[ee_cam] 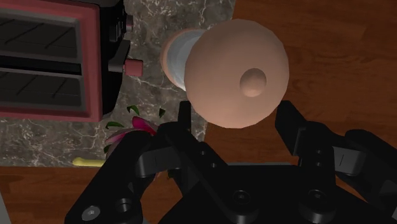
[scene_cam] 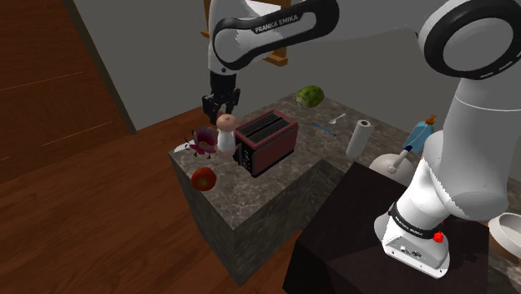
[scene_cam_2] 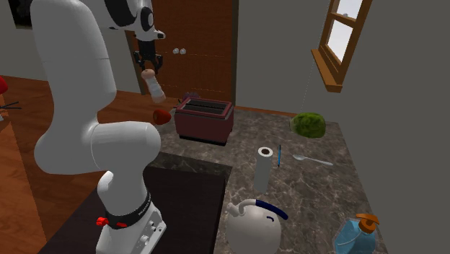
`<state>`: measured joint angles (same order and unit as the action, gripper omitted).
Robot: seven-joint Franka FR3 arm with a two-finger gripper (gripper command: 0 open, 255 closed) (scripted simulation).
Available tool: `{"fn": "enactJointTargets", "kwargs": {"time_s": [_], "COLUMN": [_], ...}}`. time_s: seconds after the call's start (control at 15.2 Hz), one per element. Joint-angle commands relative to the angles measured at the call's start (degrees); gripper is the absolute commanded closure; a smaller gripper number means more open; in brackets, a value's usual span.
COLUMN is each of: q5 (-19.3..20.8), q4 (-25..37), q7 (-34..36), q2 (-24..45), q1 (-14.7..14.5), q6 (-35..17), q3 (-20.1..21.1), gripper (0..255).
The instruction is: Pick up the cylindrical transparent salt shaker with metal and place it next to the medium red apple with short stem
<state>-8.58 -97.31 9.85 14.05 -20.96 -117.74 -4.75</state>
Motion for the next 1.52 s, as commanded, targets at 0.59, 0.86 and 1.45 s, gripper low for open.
{"fn": "enactJointTargets", "kwargs": {"time_s": [0.59,0.86,1.45], "q5": [-0.8,-1.2,-2.2], "q4": [-5.2,-6.7,-9.3], "q7": [-1.1,-1.6,-2.7], "q2": [2.4,3.6,6.9], "q1": [0.0,0.0,0.2], "q6": [-7.6,-10.2,-16.0], "q3": [0.2,0.4,0.7], "gripper": [255,255,255]}}
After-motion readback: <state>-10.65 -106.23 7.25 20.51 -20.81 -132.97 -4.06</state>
